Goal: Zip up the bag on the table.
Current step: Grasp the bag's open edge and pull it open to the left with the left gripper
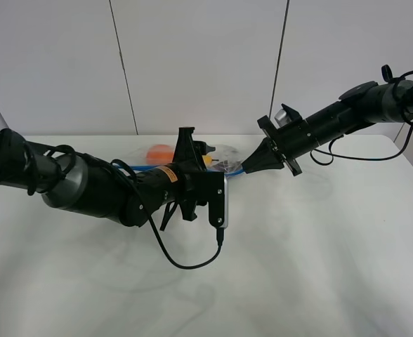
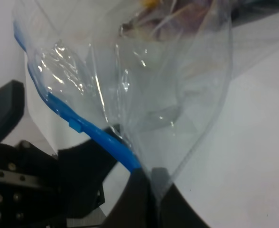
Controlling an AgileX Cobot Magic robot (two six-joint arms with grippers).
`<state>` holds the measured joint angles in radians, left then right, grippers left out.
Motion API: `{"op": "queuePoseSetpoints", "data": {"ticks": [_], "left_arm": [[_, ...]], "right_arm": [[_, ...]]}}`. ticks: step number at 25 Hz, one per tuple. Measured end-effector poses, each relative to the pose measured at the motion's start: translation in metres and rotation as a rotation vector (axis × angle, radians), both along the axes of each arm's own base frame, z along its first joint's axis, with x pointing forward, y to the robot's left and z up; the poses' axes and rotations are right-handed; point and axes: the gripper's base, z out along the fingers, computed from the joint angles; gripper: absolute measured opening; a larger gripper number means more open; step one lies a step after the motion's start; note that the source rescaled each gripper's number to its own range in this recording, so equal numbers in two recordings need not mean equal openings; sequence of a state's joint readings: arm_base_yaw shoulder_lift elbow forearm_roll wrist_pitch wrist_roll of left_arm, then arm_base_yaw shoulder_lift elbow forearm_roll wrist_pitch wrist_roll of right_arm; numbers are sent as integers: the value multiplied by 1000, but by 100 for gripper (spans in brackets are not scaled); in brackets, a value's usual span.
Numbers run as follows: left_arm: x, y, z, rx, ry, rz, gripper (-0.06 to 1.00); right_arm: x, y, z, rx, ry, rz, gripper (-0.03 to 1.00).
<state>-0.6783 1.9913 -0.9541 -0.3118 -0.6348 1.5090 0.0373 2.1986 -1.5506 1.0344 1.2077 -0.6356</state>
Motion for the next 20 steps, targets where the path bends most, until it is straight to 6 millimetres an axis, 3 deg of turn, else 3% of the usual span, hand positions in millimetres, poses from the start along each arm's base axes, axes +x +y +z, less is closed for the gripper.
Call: {"op": "queuePoseSetpoints", "data": {"ticks": [11, 20], "left_arm": [[5, 4, -8, 2, -27, 10, 31], [5, 3, -7, -10, -28, 11, 27]], "right_arm": [[0, 0, 0, -4, 6, -2, 0], [0, 0, 0, -3, 9, -4, 0]]}}
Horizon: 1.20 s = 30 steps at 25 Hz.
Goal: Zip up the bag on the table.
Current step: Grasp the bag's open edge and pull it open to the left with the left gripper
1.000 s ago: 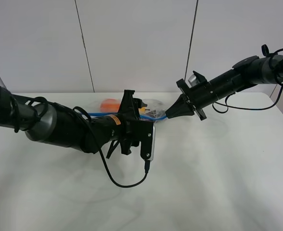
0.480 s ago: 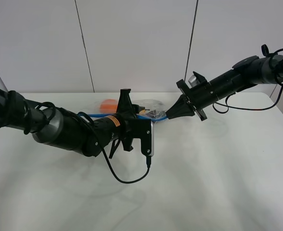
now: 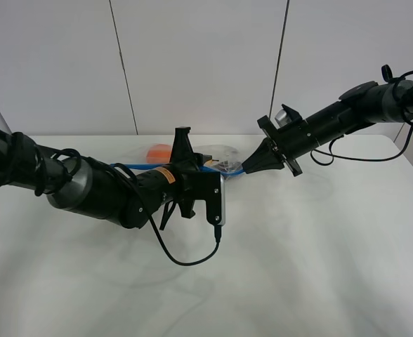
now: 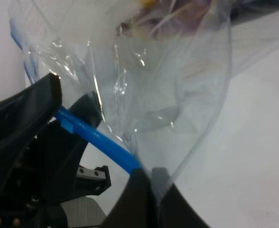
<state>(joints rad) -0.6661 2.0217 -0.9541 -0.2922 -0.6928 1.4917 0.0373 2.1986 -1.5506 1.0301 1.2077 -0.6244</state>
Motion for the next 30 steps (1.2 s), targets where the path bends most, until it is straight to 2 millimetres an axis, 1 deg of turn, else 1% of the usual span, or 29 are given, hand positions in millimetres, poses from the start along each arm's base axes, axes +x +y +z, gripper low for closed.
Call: {"op": "queuePoseSetpoints", "data": {"ticks": [2, 4, 8, 18, 20, 23, 24, 26, 30], "left_arm": [[-3, -1, -1, -6, 4, -2, 27], [-9, -2, -5, -3, 5, -11, 27], [-20, 2, -14, 13, 15, -18, 27], [-19, 2, -10, -34, -13, -3, 27], [-19, 2, -10, -46, -9, 2, 23], [-19, 2, -10, -60, -2, 4, 6], [-19, 2, -10, -58, -4, -2, 2], [-20, 1, -10, -53, -8, -16, 1], [-20, 0, -8, -60, -27, -20, 0]], "right_arm": [[0, 0, 0, 0, 2, -1, 0], [0, 0, 0, 0, 2, -1, 0], [0, 0, 0, 0, 2, -1, 0], [0, 0, 0, -2, 5, -3, 0], [0, 0, 0, -2, 5, -3, 0], [0, 0, 0, -2, 5, -3, 0], [0, 0, 0, -2, 5, -3, 0], [0, 0, 0, -2, 5, -3, 0], [0, 0, 0, -6, 7, -1, 0]]}}
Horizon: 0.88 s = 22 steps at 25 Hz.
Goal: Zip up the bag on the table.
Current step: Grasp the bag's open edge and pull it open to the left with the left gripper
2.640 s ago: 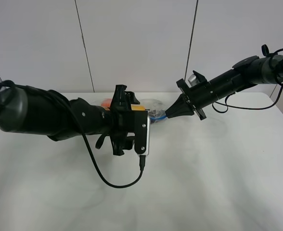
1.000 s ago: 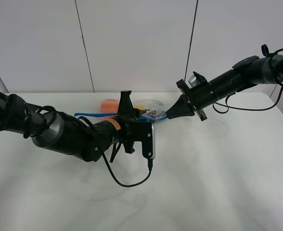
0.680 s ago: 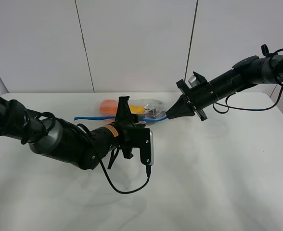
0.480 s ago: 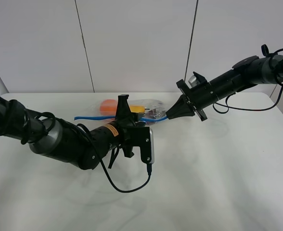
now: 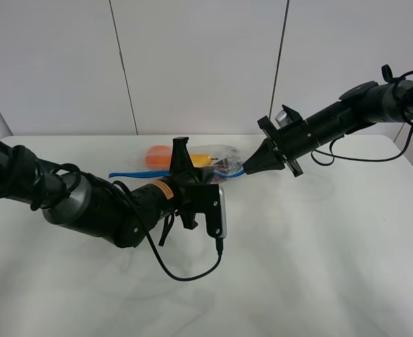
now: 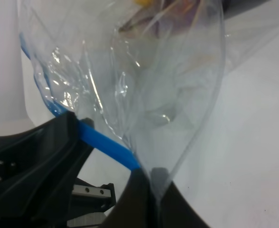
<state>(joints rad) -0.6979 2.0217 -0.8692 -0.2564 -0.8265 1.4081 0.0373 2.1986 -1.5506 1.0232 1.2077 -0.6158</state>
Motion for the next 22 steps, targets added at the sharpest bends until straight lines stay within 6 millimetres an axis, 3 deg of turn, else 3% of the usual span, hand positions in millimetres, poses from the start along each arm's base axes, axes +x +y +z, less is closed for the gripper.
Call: {"op": "queuePoseSetpoints", "data": {"ticks": [10, 22], "left_arm": [[16, 27, 2, -12, -42, 81, 0], [22, 101, -14, 17, -64, 268, 0]], "right_arm": [[1, 1, 2, 27, 3, -21, 0], [1, 1, 1, 15, 3, -14, 0]]}}
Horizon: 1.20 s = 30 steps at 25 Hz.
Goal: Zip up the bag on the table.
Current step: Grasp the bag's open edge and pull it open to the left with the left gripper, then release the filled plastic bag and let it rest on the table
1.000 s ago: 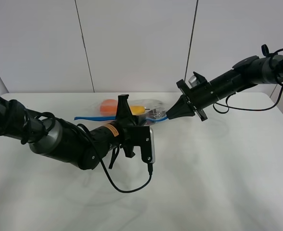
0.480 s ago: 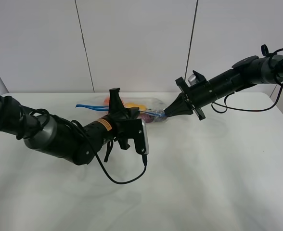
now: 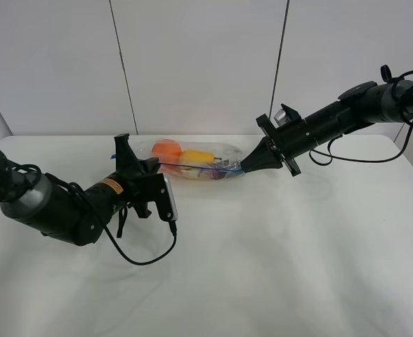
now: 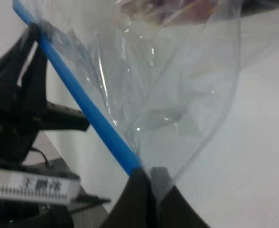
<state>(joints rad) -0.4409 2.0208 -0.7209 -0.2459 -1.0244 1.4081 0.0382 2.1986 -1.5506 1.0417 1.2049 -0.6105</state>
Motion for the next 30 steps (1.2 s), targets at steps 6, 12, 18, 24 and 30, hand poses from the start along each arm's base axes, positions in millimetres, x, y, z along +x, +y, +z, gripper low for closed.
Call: {"op": "queuePoseSetpoints", "data": {"ticks": [6, 12, 18, 24, 30], "left_arm": [[11, 32, 3, -4, -33, 93, 0], [20, 64, 4, 0, -42, 181, 0], [21, 67, 7, -25, -80, 175, 1], [23, 80, 12, -240, -107, 270, 36], [24, 84, 12, -449, -88, 304, 86]], "right_arm": [[0, 0, 0, 0, 0, 0, 0], [0, 1, 0, 2, 1, 1, 0], [0, 5, 1, 13, 1, 1, 0], [-1, 1, -1, -25, 0, 18, 0], [-1, -1, -2, -31, 1, 21, 0]]}}
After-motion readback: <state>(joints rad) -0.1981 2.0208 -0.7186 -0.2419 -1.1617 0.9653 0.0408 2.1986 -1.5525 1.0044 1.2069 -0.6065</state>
